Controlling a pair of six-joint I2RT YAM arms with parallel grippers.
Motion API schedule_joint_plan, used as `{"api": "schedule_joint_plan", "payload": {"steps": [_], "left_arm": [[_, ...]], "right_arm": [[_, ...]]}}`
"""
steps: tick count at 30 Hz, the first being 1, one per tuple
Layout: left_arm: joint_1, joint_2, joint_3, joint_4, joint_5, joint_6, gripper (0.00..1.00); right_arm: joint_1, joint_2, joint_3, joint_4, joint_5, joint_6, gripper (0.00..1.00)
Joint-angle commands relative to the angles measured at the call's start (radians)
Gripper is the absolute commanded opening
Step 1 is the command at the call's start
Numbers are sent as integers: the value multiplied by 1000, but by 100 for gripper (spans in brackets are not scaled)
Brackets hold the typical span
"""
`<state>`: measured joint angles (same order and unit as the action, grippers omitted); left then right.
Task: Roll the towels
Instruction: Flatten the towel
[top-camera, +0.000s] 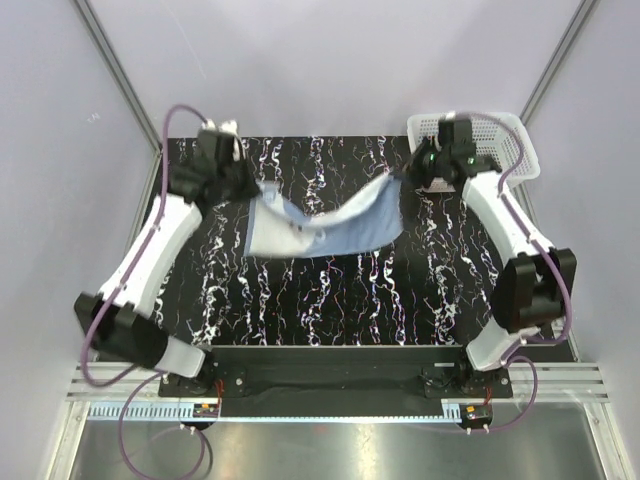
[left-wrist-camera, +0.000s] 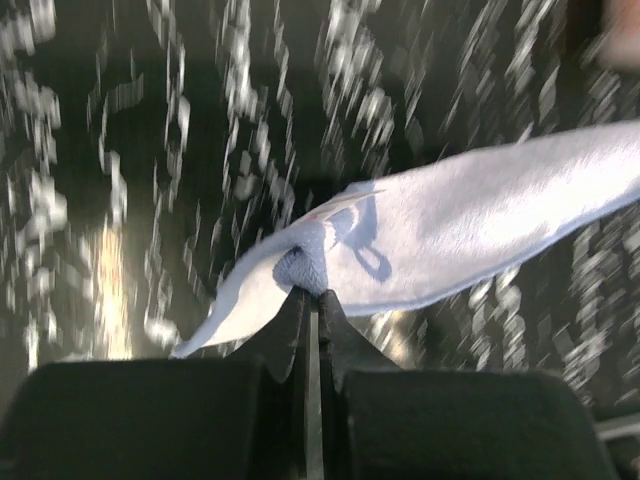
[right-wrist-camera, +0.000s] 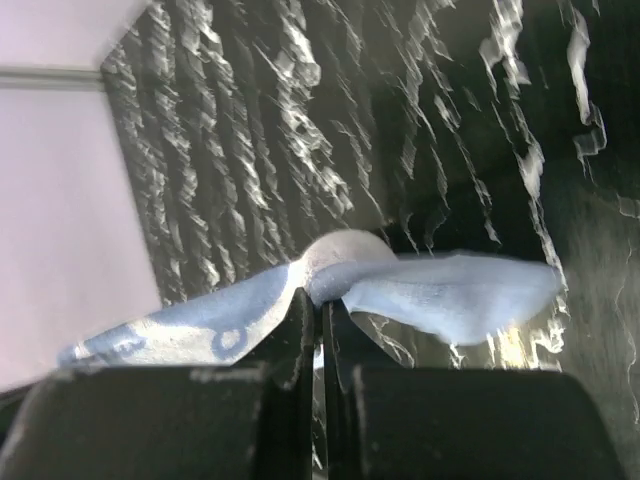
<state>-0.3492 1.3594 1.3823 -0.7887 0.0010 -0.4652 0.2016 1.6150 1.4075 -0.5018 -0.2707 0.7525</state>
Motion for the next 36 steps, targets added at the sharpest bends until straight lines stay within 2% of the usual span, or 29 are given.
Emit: {"api": "schedule_joint_plan", "payload": {"steps": [1,3,4,7,8,9,10,12,13,14,15,18,20,21,27,36], "left_arm": [[94,149,315,-21,172,45,0],[111,175,456,-69,195,56,0],[116,159,469,-70,192,60,0],[122,95,390,-49,180,69,0],[127,39,338,-25,185,65,0],[130,12,284,-11,191,50,0],[137,-20,153,5,212,42,0],[142,-113,13,63,226,5,0],[145,-144,-150,89,241,-9,0],[147,-201,-220,133,251,-41,0],[154,-221,-298,152,258,-58,0],[170,-272,-526,193,280,-128,0],[187,-281,-644,210,295,-156,0],[200,-281,-673,220,304,-182,0],[289,-230,-790,241,381,-208,0],[322,-210,-819,261,402,-236,0]], "right_arm": [[-48,75,308,-131,-90,-68,0],[-51,89,410,-203,-81,-102,0],[-51,82,468,-221,-76,-111,0],[-51,13,420,-242,-70,-128,0],[-51,-13,375,-235,-65,-130,0],[-51,-74,257,-201,-64,-127,0],[-51,-107,187,-178,-62,-121,0],[-51,-199,43,-98,-64,-94,0],[-51,-225,-101,-69,-67,-82,0],[-51,-268,-172,-16,-76,-55,0],[-51,-283,-305,11,-81,-39,0],[-53,-323,-532,104,-111,19,0],[-51,-340,-620,150,-116,54,0],[-51,-342,-683,158,-113,62,0],[-51,-343,-774,158,-94,90,0],[-51,-398,-844,152,-94,107,0]]}}
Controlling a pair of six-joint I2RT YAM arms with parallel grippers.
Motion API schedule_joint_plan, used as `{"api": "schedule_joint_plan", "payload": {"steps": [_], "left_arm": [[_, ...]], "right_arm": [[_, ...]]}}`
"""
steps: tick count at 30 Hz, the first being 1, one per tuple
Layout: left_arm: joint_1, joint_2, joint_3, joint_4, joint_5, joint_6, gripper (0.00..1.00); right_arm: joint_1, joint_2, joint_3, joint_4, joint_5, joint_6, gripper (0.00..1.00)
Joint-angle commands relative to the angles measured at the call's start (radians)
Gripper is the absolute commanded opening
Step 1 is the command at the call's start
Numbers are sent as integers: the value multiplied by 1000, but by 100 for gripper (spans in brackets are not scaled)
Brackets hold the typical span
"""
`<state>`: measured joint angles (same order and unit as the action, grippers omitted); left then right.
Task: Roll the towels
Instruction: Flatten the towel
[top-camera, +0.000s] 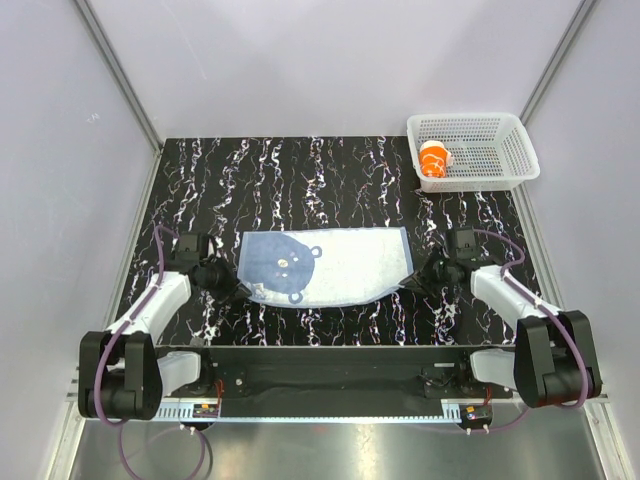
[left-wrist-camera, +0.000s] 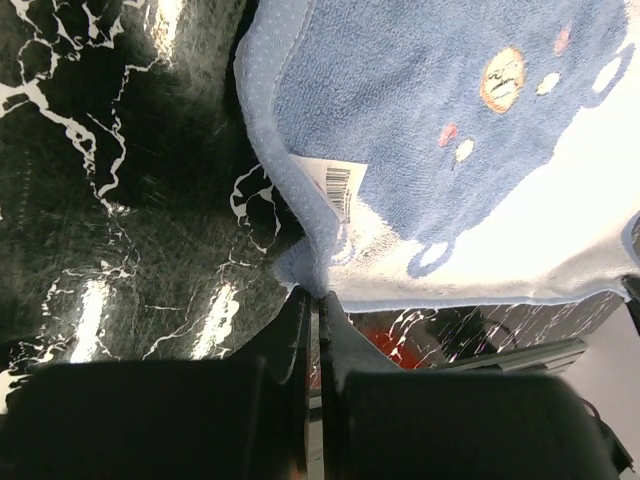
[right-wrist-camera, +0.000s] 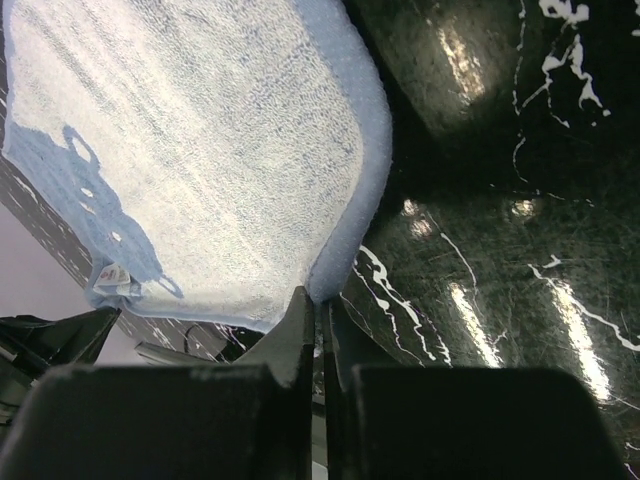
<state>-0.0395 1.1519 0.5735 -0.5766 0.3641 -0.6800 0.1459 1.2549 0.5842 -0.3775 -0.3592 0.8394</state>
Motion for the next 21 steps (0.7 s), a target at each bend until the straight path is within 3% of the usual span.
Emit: {"api": "schedule_joint_plan", "payload": {"steps": [1,14,21], "left_arm": [[13,-6,-12,53,41,-23,0],[13,-138,-41,-15,7,-113,0],[13,-173,-125,-11,-37,-161,0]], "right_arm": [[4,-43,-26,29,-4,21,0],[4,-156,-83,-9,40,63,0],[4,-109,-115,-15,46,69,0]]}}
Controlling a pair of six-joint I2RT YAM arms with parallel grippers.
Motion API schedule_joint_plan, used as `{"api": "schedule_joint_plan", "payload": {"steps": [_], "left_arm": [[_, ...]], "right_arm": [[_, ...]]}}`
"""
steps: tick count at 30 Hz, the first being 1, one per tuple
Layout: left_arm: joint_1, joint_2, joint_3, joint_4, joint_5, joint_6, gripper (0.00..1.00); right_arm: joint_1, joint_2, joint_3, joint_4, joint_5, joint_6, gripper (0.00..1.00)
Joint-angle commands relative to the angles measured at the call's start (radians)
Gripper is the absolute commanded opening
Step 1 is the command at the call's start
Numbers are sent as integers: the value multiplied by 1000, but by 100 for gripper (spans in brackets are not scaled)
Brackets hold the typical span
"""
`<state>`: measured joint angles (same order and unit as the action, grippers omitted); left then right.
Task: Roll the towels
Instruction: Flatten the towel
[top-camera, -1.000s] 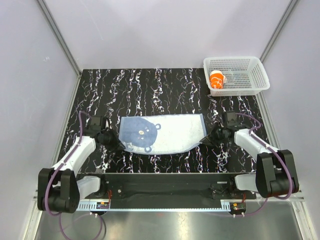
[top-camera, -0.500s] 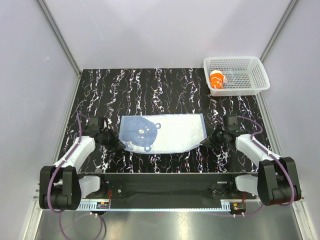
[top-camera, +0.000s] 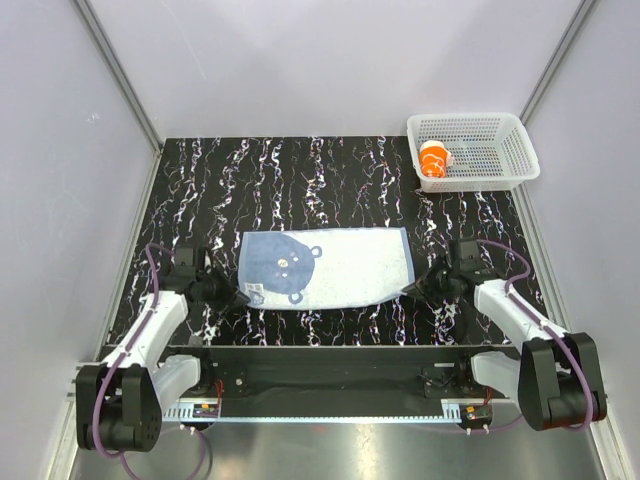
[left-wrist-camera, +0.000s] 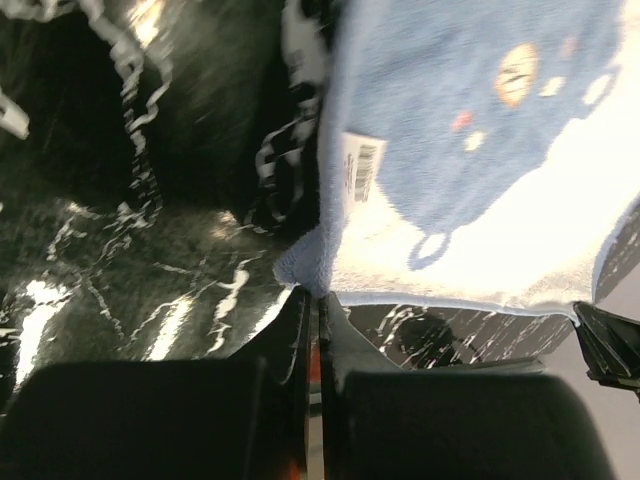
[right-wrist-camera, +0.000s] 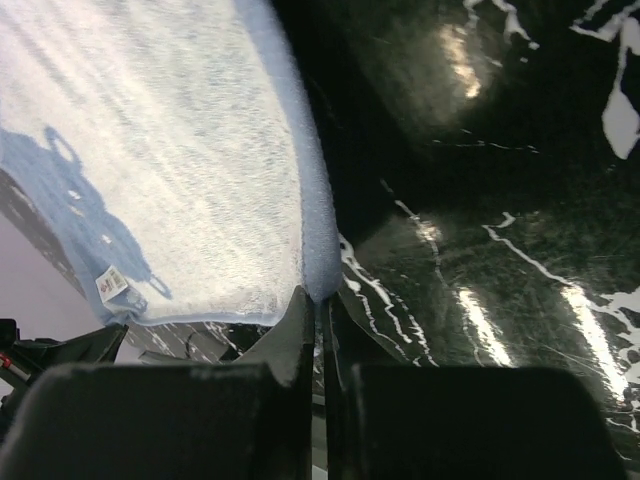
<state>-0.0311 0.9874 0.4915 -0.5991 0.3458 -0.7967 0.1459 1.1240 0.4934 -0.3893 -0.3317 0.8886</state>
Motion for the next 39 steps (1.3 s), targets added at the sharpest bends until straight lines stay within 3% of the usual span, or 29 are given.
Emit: {"api": "schedule_joint_plan", "payload": {"steps": [1,8,18,39], "left_arm": [[3,8,-54,25,-8,-52,0],[5,76,-108,88,6,-78,0],[5,33,-91,64,-34,-82,0],[5,-53,-14,-8,-74,-49,0]], "right_arm": [[4,37,-29,6,16,21,0],[3,95,-35,4,33,0,0],[4,119,-7,-11,43,-34,0],[6,17,65,-105,95,-50,0]]}}
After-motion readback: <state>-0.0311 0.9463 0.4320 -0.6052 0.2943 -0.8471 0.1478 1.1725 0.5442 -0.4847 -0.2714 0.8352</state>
